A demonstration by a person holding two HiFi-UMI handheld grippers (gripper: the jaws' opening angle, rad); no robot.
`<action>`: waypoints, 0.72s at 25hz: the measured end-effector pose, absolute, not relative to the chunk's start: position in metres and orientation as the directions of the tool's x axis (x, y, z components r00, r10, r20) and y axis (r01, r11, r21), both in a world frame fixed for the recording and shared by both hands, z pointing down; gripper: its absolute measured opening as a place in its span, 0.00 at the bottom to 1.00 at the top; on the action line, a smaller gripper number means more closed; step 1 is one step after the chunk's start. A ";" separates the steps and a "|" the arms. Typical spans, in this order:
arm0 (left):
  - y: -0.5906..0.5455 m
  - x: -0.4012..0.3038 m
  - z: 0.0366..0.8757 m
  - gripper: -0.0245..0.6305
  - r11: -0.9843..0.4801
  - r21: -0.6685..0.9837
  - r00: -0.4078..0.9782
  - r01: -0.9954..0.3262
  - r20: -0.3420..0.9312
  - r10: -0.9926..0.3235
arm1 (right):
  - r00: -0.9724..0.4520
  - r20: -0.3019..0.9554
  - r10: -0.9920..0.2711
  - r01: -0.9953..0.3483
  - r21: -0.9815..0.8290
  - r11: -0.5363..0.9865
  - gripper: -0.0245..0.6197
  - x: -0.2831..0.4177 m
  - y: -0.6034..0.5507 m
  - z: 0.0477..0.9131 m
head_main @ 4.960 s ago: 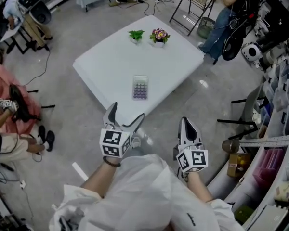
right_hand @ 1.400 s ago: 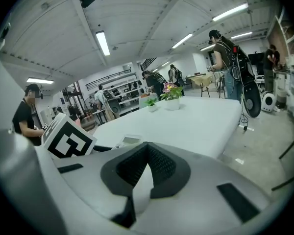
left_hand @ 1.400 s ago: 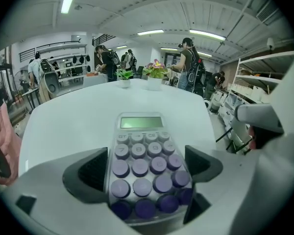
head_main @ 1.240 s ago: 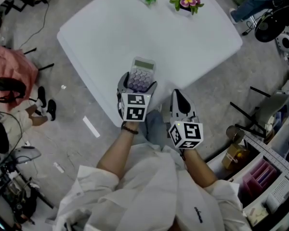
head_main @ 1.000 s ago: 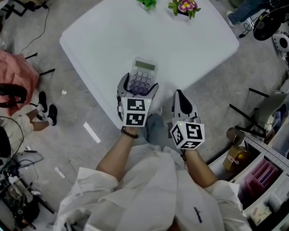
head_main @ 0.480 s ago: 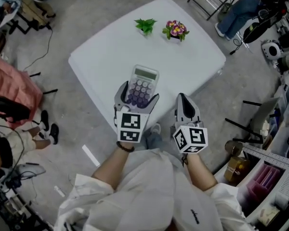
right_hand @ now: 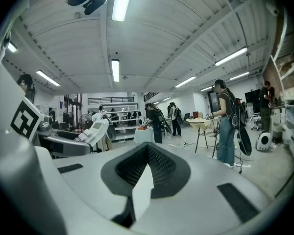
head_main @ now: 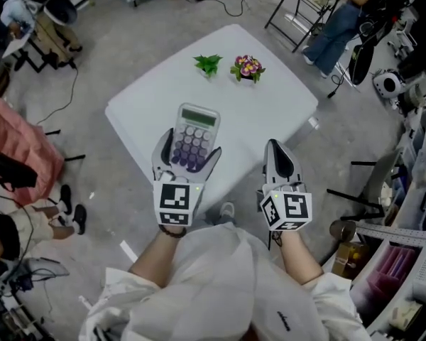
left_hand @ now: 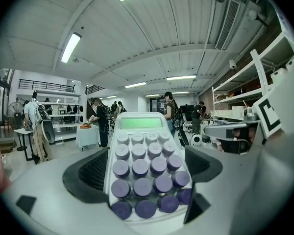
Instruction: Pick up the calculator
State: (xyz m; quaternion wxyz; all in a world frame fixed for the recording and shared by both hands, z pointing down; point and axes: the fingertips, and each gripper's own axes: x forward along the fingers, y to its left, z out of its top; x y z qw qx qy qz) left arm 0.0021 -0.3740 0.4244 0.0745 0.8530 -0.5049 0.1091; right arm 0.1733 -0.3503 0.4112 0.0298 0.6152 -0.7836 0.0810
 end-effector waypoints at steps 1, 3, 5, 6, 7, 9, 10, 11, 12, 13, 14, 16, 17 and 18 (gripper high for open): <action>-0.372 -0.002 0.417 0.79 -0.473 0.014 0.461 -0.881 0.247 -0.852 | -0.234 0.139 -0.962 -0.971 -0.077 0.226 0.06 0.175 -0.349 0.406; -0.369 -0.010 0.402 0.79 -0.462 0.010 0.453 -0.887 0.216 -0.865 | -0.223 0.117 -0.968 -0.975 -0.040 0.220 0.06 0.178 -0.347 0.395; -0.366 -0.017 0.386 0.79 -0.456 0.003 0.448 -0.890 0.182 -0.875 | -0.214 0.092 -0.972 -0.977 0.001 0.215 0.07 0.181 -0.343 0.383; -0.364 -0.019 0.378 0.79 -0.453 -0.003 0.447 -0.891 0.164 -0.880 | -0.211 0.080 -0.974 -0.977 0.007 0.212 0.06 0.184 -0.341 0.378; -0.362 -0.021 0.370 0.79 -0.450 -0.010 0.444 -0.893 0.146 -0.884 | -0.208 0.068 -0.976 -0.978 0.002 0.208 0.07 0.188 -0.339 0.372; -0.357 -0.025 0.353 0.79 -0.442 -0.025 0.437 -0.897 0.113 -0.892 | -0.199 0.043 -0.979 -0.980 -0.018 0.199 0.06 0.197 -0.335 0.362; -0.354 -0.026 0.346 0.79 -0.438 -0.031 0.433 -0.898 0.099 -0.896 | -0.193 0.031 -0.981 -0.981 -0.024 0.193 0.07 0.202 -0.332 0.356; -0.352 -0.029 0.339 0.79 -0.434 -0.036 0.429 -0.900 0.086 -0.899 | -0.187 0.021 -0.982 -0.982 -0.028 0.186 0.06 0.206 -0.330 0.351; -0.350 -0.032 0.333 0.79 -0.429 -0.037 0.426 -0.902 0.072 -0.902 | -0.180 0.012 -0.984 -0.983 -0.030 0.180 0.06 0.209 -0.328 0.346; -0.349 -0.035 0.327 0.79 -0.426 -0.034 0.423 -0.904 0.057 -0.904 | -0.174 0.004 -0.985 -0.984 -0.032 0.174 0.06 0.211 -0.326 0.342; -0.349 -0.037 0.322 0.79 -0.424 -0.032 0.423 -0.905 0.043 -0.905 | -0.169 -0.003 -0.986 -0.985 -0.033 0.169 0.06 0.214 -0.324 0.338; -0.348 -0.039 0.314 0.79 -0.426 -0.044 0.425 -0.904 0.027 -0.905 | -0.163 -0.018 -0.986 -0.986 -0.028 0.164 0.06 0.220 -0.320 0.331; -0.347 -0.038 0.311 0.79 -0.426 -0.050 0.425 -0.903 0.020 -0.905 | -0.160 -0.025 -0.987 -0.987 -0.022 0.160 0.07 0.224 -0.318 0.328; -0.346 -0.037 0.308 0.79 -0.423 -0.052 0.423 -0.905 0.010 -0.906 | -0.154 -0.030 -0.988 -0.988 -0.015 0.155 0.06 0.229 -0.316 0.326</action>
